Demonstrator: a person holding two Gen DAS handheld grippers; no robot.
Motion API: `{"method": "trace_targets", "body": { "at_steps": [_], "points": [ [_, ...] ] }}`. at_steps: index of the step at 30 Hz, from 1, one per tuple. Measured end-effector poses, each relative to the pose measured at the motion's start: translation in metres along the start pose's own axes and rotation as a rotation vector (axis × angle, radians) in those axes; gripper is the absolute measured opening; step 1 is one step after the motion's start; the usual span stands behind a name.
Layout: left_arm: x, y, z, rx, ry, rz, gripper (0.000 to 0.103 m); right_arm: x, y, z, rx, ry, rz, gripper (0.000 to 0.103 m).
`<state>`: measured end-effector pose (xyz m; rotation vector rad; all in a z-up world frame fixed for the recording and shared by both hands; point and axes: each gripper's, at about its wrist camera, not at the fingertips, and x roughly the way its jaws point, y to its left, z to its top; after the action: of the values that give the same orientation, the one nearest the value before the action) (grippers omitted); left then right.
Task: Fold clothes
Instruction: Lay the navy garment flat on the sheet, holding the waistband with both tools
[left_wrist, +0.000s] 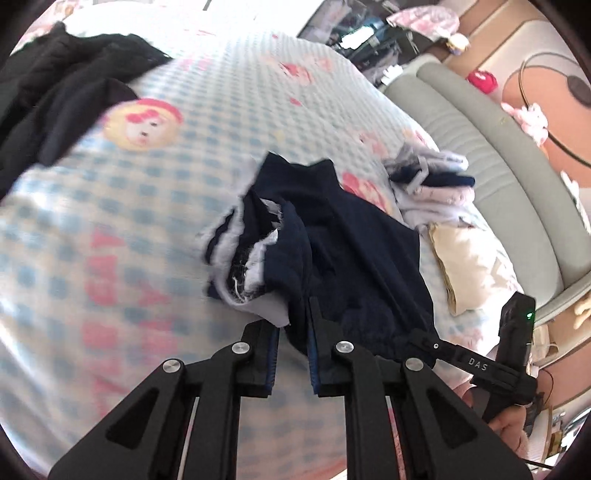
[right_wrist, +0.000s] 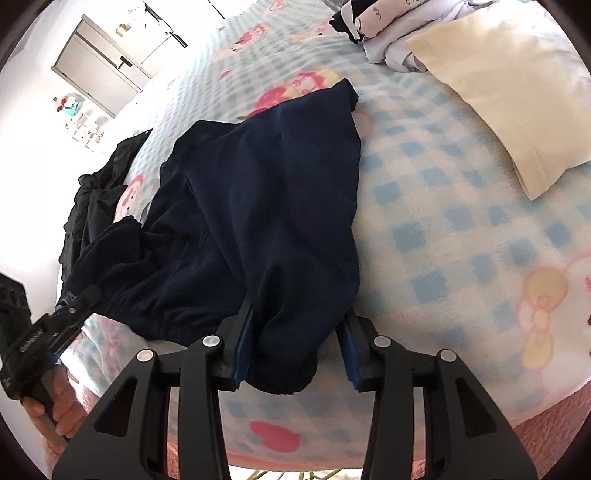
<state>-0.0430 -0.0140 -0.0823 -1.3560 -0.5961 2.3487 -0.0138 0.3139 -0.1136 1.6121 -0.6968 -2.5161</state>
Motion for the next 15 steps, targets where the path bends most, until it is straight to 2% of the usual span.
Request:
{"method": "trace_targets", "body": {
  "at_steps": [6, 8, 9, 10, 13, 15],
  "points": [
    [-0.027, 0.013, -0.002, -0.021, -0.029, -0.039, 0.017, -0.013, 0.0, 0.003, -0.004, -0.029, 0.037, 0.042],
    [-0.02, 0.018, 0.001, -0.058, -0.022, -0.066, 0.031, -0.012, 0.001, 0.004, -0.02, -0.027, 0.053, 0.042],
    [-0.016, 0.02, 0.002, -0.079, -0.017, -0.08, 0.044, -0.008, 0.0, 0.004, -0.016, -0.019, 0.044, 0.044],
    [-0.012, 0.023, 0.004, -0.1, -0.013, -0.094, 0.05, -0.004, -0.003, 0.005, -0.006, -0.01, 0.036, 0.046],
    [-0.01, 0.034, 0.016, -0.135, -0.023, -0.061, 0.05, -0.004, -0.007, 0.011, 0.006, -0.002, 0.033, 0.048],
    [-0.02, 0.041, 0.024, -0.151, -0.068, -0.055, 0.05, -0.013, -0.007, 0.015, -0.001, -0.034, 0.012, 0.052]
  ]
}}
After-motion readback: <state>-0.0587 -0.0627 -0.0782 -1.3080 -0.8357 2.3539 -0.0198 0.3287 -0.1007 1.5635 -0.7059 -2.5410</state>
